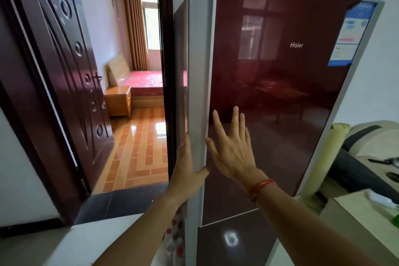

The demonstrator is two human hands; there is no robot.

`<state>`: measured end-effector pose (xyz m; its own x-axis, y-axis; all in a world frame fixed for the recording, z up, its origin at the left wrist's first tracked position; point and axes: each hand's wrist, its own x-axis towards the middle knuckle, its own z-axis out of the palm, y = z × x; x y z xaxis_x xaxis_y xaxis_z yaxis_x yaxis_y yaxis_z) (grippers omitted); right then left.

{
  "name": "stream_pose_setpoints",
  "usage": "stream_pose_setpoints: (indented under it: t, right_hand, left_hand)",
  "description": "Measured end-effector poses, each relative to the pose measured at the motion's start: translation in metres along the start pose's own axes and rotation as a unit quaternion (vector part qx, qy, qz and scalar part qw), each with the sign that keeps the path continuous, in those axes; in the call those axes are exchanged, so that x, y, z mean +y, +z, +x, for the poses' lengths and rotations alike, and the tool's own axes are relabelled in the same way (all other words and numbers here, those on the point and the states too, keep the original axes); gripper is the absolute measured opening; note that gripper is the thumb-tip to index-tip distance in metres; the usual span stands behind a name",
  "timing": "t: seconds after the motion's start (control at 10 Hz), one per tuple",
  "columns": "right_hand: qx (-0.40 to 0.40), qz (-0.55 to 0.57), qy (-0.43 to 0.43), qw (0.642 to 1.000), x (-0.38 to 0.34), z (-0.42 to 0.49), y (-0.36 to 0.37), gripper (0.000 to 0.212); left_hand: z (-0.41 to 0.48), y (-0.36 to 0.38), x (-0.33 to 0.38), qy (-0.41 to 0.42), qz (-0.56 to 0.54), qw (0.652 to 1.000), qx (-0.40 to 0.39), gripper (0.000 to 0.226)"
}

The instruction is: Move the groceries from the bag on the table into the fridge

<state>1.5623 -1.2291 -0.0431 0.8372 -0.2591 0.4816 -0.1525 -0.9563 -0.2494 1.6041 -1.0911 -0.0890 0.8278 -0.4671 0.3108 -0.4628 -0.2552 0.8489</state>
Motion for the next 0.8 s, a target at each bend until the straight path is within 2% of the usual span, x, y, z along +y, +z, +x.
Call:
stream_pose_setpoints:
  t: [0.3, 0.6, 0.7, 0.8]
  right_hand:
    - [-0.013, -0.052, 0.003, 0.999, 0.004, 0.032, 0.02, 0.074]
    - [-0.032, -0.068, 0.003, 0.997, 0.004, 0.034, 0.019, 0.078]
    - [-0.058, -0.067, 0.005, 0.996, 0.003, 0.034, 0.007, 0.077]
    - [-0.074, -0.063, 0.017, 0.995, 0.001, 0.032, -0.009, 0.075]
  left_hand:
    - [0.047, -0.005, -0.016, -0.018, -0.007, 1.0, 0.016, 0.109]
    - [0.05, -0.014, -0.022, -0.017, 0.023, 0.999, -0.02, 0.111]
    - [0.046, -0.021, -0.017, -0.014, 0.07, 0.997, -0.032, 0.102]
    - [0.038, -0.032, -0.009, 0.027, 0.144, 0.989, -0.006, 0.094]
